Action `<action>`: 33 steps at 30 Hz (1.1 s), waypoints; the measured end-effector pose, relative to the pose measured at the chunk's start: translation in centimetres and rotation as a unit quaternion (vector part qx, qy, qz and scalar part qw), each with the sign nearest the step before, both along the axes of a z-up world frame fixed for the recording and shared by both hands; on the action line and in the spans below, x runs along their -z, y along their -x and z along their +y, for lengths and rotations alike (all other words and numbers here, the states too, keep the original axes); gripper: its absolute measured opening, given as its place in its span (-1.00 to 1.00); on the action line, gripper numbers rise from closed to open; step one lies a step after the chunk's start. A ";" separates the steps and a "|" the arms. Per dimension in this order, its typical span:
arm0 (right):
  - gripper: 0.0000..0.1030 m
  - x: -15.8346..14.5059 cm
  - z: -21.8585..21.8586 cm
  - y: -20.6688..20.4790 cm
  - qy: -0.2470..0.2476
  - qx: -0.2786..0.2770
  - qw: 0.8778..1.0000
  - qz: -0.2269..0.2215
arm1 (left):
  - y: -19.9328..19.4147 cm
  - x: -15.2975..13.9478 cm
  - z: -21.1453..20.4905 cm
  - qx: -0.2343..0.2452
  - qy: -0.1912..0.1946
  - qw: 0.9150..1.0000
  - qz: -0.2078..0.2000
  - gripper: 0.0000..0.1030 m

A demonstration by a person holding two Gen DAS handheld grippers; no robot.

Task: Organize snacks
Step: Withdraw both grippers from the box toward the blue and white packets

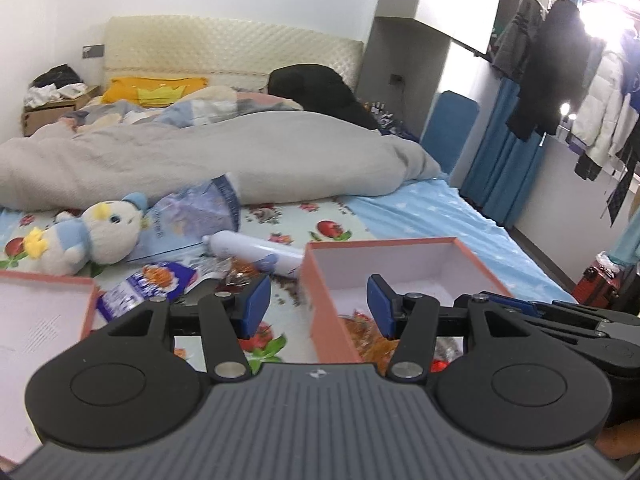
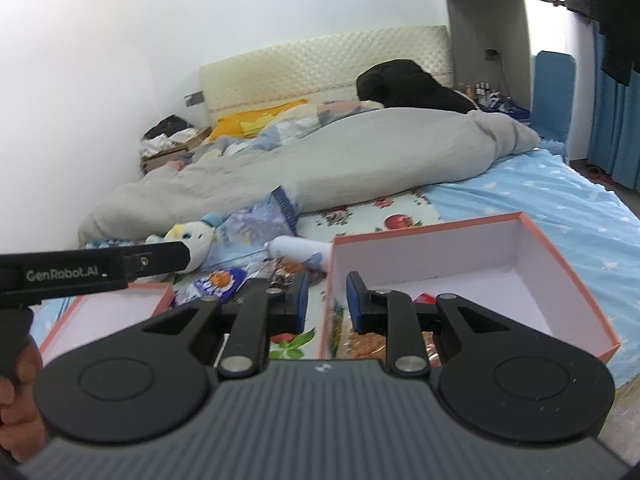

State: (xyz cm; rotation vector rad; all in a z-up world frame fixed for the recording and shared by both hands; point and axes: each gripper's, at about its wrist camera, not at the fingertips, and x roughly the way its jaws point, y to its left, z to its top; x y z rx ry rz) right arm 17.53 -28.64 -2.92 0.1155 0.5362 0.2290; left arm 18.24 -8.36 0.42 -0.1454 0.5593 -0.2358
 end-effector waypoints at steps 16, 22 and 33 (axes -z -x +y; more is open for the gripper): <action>-0.51 3.0 6.8 3.1 0.030 -0.041 0.998 0.022 | 3.5 4.1 8.2 -0.040 -0.002 0.999 0.025 0.15; -0.51 4.1 8.5 4.3 0.039 -0.053 0.997 0.037 | 5.0 5.5 10.8 -0.059 0.005 0.997 0.039 0.15; -0.51 5.9 11.5 5.1 0.055 -0.072 0.995 0.037 | 7.5 9.3 14.0 -0.085 0.044 0.992 0.078 0.15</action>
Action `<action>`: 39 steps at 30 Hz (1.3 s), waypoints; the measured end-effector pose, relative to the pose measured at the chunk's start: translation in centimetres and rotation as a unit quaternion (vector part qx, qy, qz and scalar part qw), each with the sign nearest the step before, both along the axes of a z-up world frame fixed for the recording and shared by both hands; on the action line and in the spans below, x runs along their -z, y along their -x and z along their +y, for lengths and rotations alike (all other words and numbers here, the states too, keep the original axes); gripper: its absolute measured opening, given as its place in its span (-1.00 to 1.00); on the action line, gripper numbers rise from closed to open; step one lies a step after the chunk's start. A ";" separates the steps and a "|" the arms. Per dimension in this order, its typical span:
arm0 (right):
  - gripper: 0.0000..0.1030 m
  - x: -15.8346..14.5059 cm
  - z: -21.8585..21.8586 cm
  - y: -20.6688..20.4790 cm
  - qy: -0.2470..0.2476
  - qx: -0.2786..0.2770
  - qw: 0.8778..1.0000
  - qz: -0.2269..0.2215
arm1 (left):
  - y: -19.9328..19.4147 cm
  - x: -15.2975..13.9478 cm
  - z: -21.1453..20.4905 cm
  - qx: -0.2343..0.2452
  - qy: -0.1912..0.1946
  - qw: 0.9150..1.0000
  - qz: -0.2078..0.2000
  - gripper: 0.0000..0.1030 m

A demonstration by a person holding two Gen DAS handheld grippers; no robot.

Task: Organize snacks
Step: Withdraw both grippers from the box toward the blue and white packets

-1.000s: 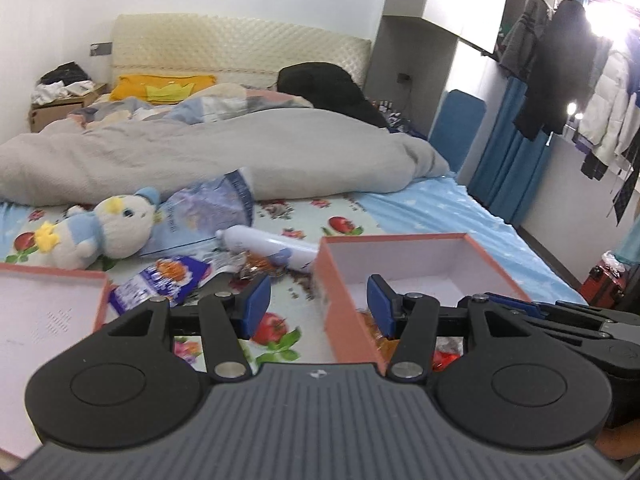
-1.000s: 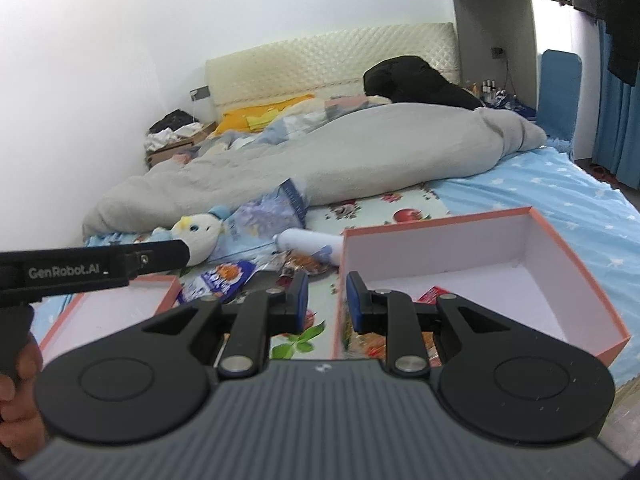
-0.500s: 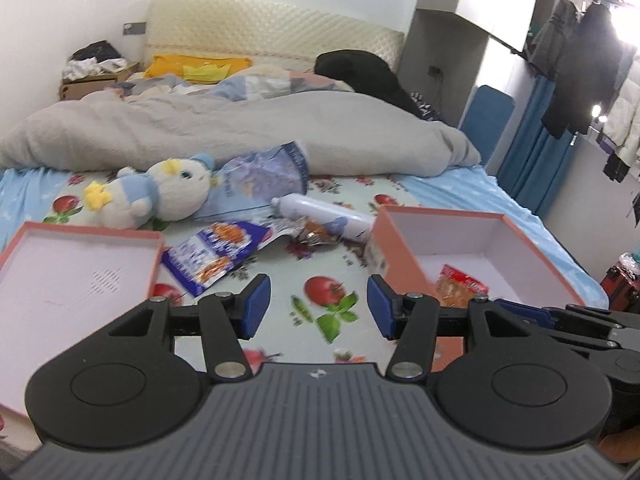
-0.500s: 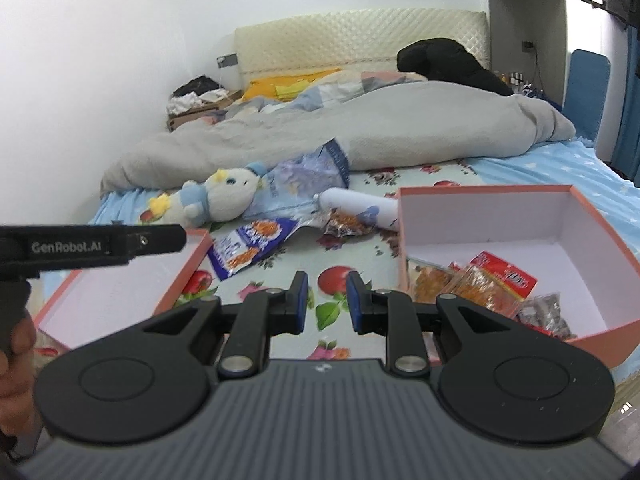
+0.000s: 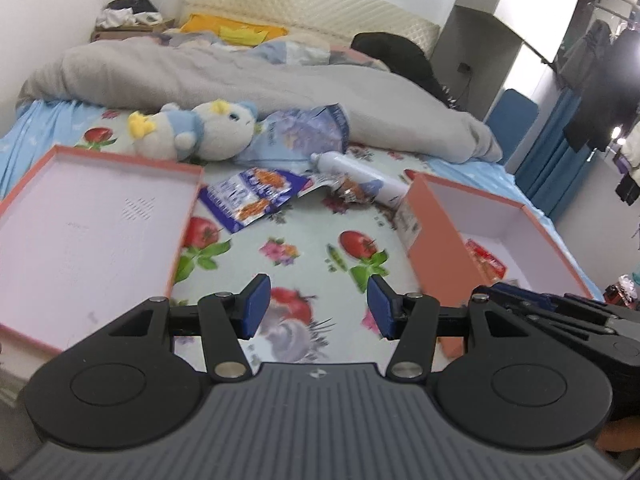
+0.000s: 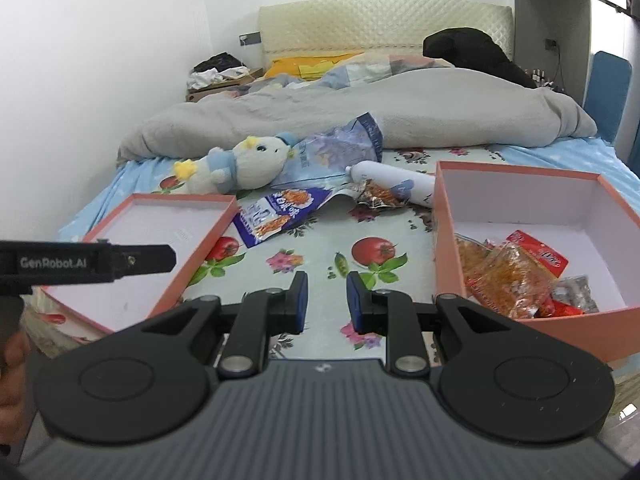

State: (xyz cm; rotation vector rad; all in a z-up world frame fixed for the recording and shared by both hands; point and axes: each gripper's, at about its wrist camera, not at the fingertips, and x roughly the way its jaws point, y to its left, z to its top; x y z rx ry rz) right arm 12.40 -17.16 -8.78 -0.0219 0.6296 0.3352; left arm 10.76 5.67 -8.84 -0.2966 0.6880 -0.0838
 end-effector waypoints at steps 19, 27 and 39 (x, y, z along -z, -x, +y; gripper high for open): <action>-0.23 4.8 1.6 -4.3 0.045 -0.025 0.999 0.016 | -6.8 7.5 1.4 -0.008 -0.016 0.999 0.050 0.46; -0.22 5.8 2.3 -8.2 0.071 -0.027 0.997 0.019 | -11.0 10.7 1.1 0.003 -0.048 0.996 0.077 0.58; 0.30 7.2 4.8 -16.1 0.096 -0.030 0.995 0.020 | -18.9 12.8 0.6 0.010 -0.115 0.990 0.079 0.79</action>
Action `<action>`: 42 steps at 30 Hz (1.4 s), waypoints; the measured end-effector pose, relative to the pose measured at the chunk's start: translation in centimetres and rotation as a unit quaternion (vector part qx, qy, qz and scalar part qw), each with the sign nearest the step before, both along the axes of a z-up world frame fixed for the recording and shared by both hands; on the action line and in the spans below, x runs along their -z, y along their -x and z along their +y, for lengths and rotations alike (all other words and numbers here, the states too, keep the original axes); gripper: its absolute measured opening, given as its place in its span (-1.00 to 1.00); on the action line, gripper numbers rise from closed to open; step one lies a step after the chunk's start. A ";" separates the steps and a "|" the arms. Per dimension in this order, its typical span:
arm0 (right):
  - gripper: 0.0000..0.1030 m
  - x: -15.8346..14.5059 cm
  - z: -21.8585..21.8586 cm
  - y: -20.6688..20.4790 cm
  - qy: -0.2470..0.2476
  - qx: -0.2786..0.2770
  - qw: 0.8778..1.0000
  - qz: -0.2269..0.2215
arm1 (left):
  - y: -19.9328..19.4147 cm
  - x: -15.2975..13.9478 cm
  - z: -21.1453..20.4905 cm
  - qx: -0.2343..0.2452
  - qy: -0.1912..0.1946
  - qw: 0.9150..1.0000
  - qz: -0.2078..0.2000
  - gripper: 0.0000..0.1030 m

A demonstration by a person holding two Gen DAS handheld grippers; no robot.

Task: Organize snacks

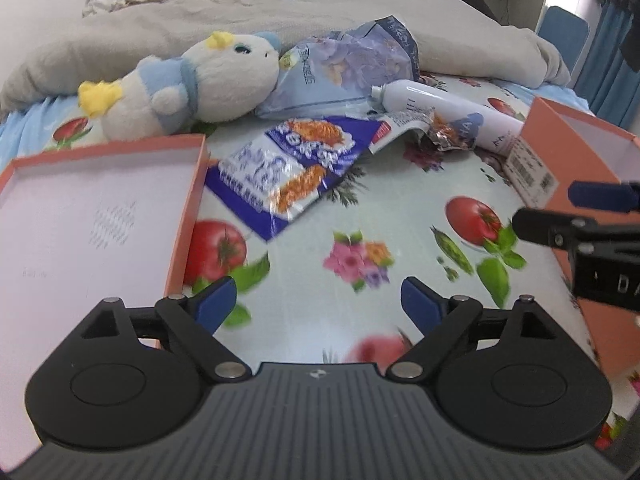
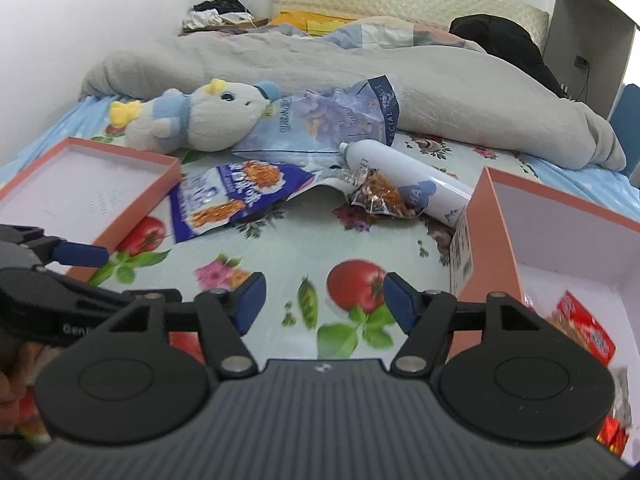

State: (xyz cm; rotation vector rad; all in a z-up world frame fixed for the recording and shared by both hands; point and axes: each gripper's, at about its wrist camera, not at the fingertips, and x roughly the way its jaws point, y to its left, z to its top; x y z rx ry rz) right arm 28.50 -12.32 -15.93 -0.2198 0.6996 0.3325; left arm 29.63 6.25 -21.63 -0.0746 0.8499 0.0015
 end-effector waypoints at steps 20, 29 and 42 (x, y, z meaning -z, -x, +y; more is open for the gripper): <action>0.30 4.8 3.5 -13.4 0.150 -0.054 0.987 0.007 | -10.4 4.9 -1.9 0.045 -0.189 0.981 -0.003 0.97; 0.30 5.6 5.9 -16.4 0.243 -0.141 0.959 -0.032 | -13.2 5.1 -1.7 0.061 -0.221 0.973 -0.011 0.99; 0.28 7.7 7.0 -18.0 0.231 -0.219 0.948 0.002 | -15.1 6.1 1.4 0.021 -0.085 0.996 -0.002 1.00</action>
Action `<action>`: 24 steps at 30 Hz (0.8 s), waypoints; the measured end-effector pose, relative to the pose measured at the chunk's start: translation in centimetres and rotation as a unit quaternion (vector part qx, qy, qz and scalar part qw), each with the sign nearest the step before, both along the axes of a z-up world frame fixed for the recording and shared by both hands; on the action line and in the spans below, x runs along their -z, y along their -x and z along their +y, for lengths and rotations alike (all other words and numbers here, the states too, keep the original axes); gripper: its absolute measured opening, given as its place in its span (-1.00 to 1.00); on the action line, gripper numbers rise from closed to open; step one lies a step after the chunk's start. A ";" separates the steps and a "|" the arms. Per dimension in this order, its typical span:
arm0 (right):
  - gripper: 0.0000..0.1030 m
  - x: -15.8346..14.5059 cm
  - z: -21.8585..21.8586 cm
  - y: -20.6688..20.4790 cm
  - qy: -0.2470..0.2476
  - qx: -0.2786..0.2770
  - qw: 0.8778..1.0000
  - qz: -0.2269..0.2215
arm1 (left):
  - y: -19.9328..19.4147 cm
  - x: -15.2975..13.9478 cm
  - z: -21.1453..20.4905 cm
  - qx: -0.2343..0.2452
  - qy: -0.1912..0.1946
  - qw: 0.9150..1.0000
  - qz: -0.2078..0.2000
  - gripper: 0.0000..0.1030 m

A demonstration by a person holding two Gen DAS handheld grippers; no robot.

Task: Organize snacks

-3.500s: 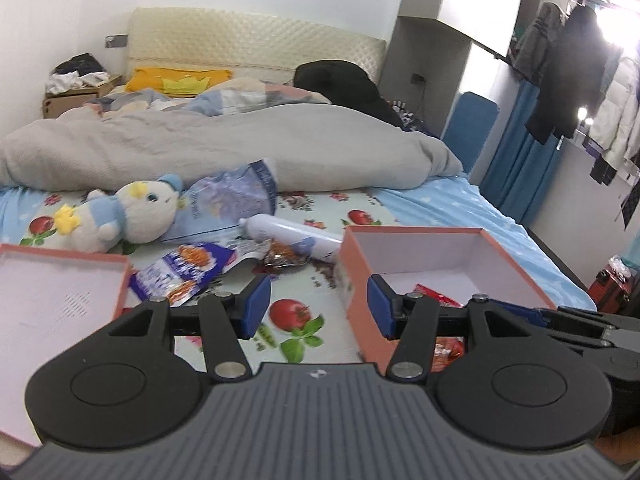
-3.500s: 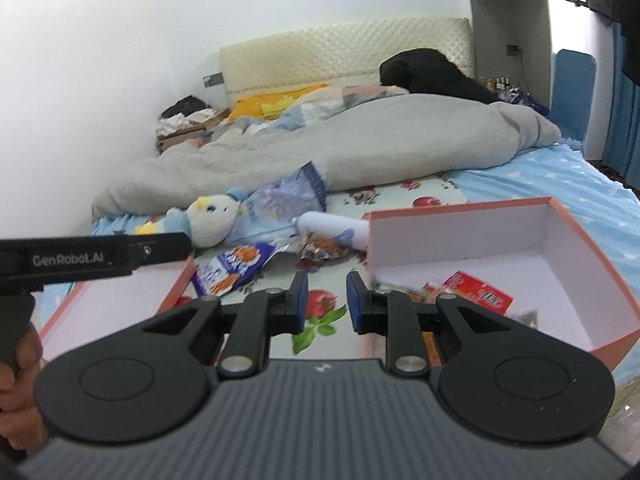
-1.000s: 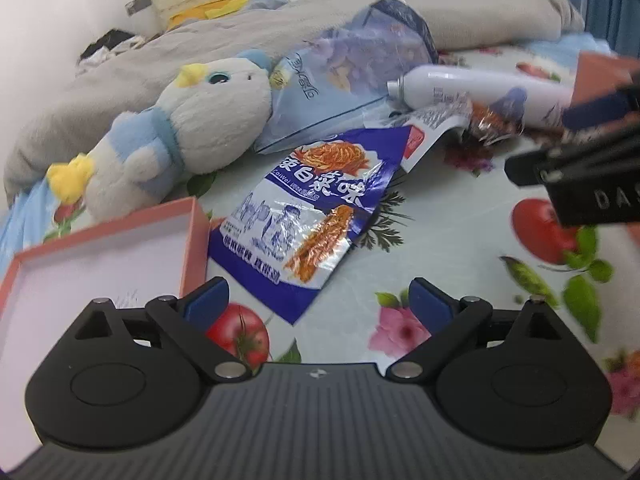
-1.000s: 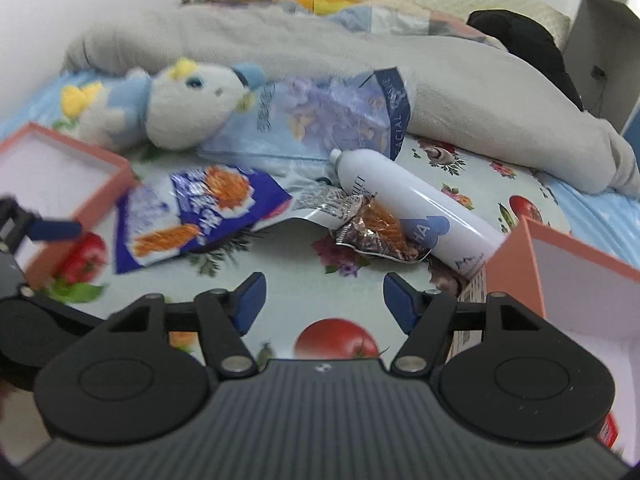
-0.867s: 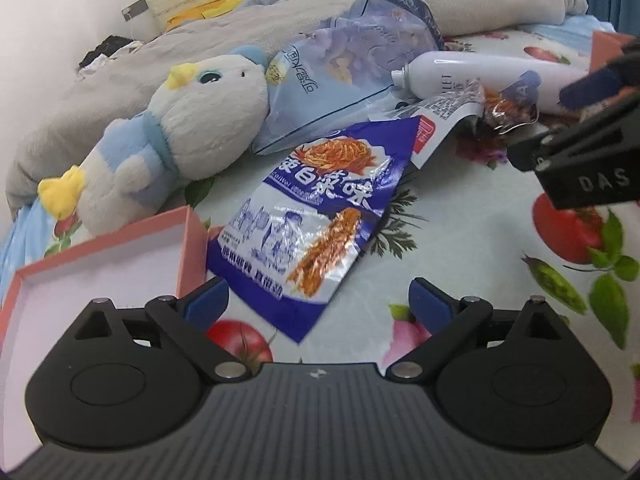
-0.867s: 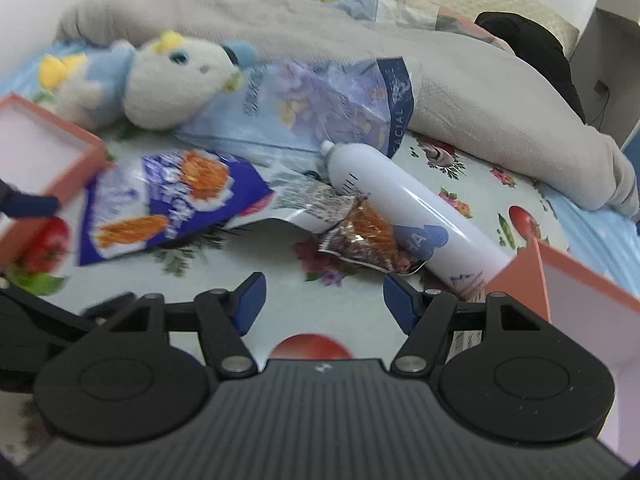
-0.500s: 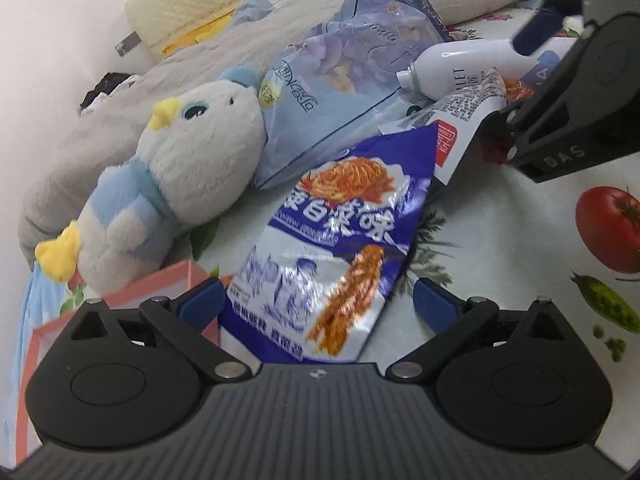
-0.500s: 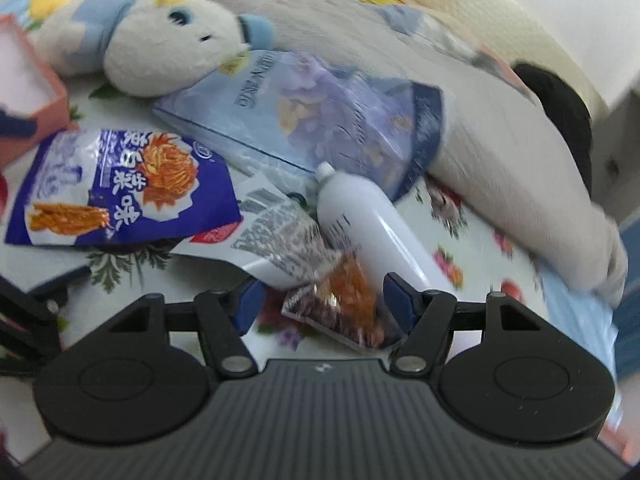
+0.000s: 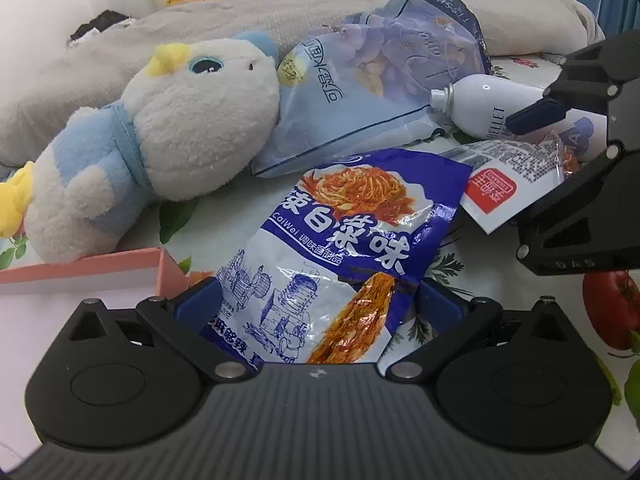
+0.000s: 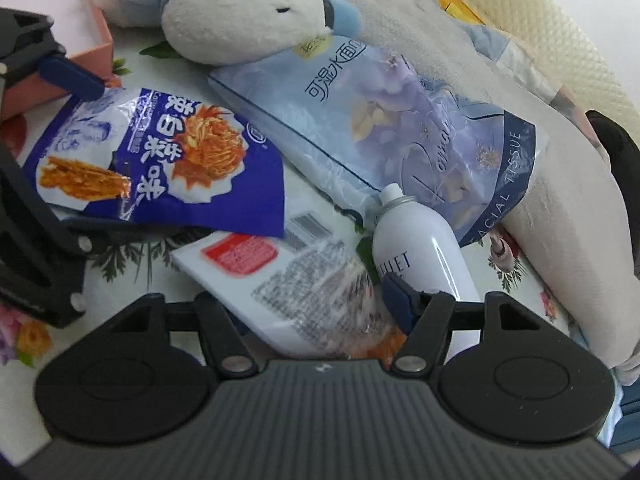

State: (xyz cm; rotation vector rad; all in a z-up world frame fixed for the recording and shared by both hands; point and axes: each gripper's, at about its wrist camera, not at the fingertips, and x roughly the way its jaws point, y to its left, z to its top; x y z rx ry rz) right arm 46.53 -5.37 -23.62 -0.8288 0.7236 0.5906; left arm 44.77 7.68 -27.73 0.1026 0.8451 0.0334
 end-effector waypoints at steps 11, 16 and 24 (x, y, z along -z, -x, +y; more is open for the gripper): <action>-0.01 -0.1 -1.2 -1.2 -0.070 0.042 0.995 0.055 | 0.2 0.5 -0.1 -0.018 0.025 0.999 -0.013 0.87; -0.37 -0.3 -1.2 -0.3 -0.051 0.036 0.997 0.038 | 1.0 -0.1 -0.4 -0.027 0.020 0.999 -0.022 0.35; -0.51 -1.9 -2.8 1.4 -0.068 0.065 0.995 0.025 | 2.4 -1.0 -0.3 -0.037 0.033 0.998 -0.025 -0.04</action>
